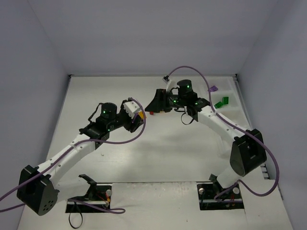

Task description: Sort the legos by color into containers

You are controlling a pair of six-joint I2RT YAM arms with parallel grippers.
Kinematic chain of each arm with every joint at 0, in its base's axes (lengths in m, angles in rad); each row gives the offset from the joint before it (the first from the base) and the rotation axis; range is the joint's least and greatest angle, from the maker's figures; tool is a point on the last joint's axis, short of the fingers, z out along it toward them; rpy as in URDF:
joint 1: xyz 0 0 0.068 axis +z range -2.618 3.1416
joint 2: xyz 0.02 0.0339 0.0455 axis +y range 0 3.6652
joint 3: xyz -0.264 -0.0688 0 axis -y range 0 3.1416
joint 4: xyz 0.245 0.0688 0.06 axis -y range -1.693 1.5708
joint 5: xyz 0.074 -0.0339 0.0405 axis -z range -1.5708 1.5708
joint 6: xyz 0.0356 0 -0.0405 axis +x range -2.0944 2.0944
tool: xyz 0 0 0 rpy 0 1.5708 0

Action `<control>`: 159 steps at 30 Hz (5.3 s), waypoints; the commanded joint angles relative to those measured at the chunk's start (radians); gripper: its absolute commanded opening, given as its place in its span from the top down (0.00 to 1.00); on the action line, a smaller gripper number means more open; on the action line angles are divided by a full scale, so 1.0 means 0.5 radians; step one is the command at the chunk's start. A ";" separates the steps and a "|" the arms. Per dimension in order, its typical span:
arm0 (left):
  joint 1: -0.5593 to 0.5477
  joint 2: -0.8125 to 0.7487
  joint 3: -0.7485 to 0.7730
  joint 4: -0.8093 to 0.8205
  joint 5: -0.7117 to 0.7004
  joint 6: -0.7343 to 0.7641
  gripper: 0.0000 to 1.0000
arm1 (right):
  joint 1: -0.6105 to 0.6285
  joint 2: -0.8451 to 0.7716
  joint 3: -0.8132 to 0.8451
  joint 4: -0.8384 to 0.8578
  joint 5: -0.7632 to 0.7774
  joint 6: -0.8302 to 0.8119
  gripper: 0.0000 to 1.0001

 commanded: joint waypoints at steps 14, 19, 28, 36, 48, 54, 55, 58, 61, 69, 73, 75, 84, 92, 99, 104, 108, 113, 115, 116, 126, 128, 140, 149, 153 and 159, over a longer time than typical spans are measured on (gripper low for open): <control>-0.041 -0.036 0.158 0.176 0.005 -0.036 0.88 | 0.164 0.042 0.071 0.326 -0.084 0.138 0.36; -0.048 -0.005 0.167 0.191 -0.014 -0.036 0.88 | 0.188 0.051 0.062 0.323 -0.106 0.135 0.43; -0.048 0.044 0.170 0.222 -0.029 -0.051 0.88 | 0.200 0.048 0.059 0.271 -0.035 0.099 0.92; -0.035 0.130 0.088 0.195 -0.213 -0.205 0.97 | -0.035 -0.084 0.050 0.066 0.115 -0.082 1.00; -0.032 0.148 0.103 0.072 -0.271 -0.328 0.99 | -0.621 -0.363 -0.039 -0.391 0.832 -0.374 1.00; -0.029 0.066 0.069 0.023 -0.330 -0.325 0.99 | -0.968 -0.461 -0.177 -0.567 1.605 -0.187 1.00; -0.029 0.053 0.060 0.020 -0.333 -0.328 0.99 | -1.026 -0.465 -0.198 -0.567 1.649 -0.169 0.99; -0.029 -0.014 0.035 0.017 -0.360 -0.309 0.99 | -1.210 -0.413 -0.229 -0.570 1.683 -0.135 0.97; -0.029 -0.066 0.017 0.020 -0.379 -0.269 0.99 | -1.330 -0.324 -0.232 -0.579 1.717 -0.070 0.98; -0.029 -0.113 -0.029 0.035 -0.394 -0.236 0.99 | -1.395 -0.100 -0.189 -0.579 1.855 -0.015 0.98; -0.029 -0.128 -0.032 0.029 -0.431 -0.202 0.99 | -1.407 -0.023 -0.223 -0.579 1.876 0.000 0.97; -0.029 -0.143 -0.035 0.029 -0.449 -0.184 0.99 | -1.410 -0.017 -0.244 -0.579 1.885 0.031 0.96; -0.029 -0.143 -0.051 0.078 -0.397 -0.177 0.99 | -1.410 -0.047 -0.297 -0.585 1.852 0.068 0.89; -0.029 -0.149 -0.066 0.106 -0.370 -0.186 0.99 | -1.407 -0.106 -0.352 -0.579 1.766 0.089 0.75; -0.032 -0.137 -0.057 0.109 -0.357 -0.183 0.99 | -1.404 -0.133 -0.370 -0.570 1.735 0.080 0.56; -0.032 -0.140 -0.057 0.112 -0.351 -0.186 0.99 | -1.404 -0.204 -0.364 -0.567 1.723 0.046 0.43; -0.032 -0.143 -0.054 0.130 -0.324 -0.193 0.99 | -1.389 -0.283 -0.355 -0.539 1.622 -0.012 0.38; -0.035 -0.156 -0.029 0.204 -0.226 -0.184 0.98 | -1.294 -0.501 -0.413 -0.325 1.187 -0.116 0.33; -0.038 -0.171 -0.017 0.207 -0.162 -0.150 0.98 | -1.245 -0.587 -0.426 -0.190 0.869 -0.125 0.28; -0.038 -0.180 -0.014 0.207 -0.137 -0.113 0.98 | -1.214 -0.599 -0.426 -0.156 0.758 -0.128 0.23; -0.060 -0.183 0.035 0.271 0.060 -0.058 0.92 | -0.454 -0.477 -0.322 0.258 0.051 0.098 0.19; -0.066 -0.174 0.054 0.290 0.081 -0.048 0.91 | -0.291 -0.434 -0.245 0.283 0.042 0.123 0.18; -0.118 -0.149 0.112 0.271 0.020 0.044 0.91 | 0.139 -0.140 -0.067 0.492 0.005 0.270 0.18; -0.118 -0.113 0.134 0.262 -0.017 0.068 0.91 | 0.256 -0.029 -0.033 0.504 -0.004 0.273 0.21; -0.121 -0.085 0.143 0.265 -0.032 0.077 0.91 | 0.292 -0.001 -0.008 0.501 -0.026 0.273 0.26; -0.118 -0.064 0.149 0.271 -0.038 0.083 0.91 | 0.308 0.020 -0.018 0.498 -0.020 0.261 0.56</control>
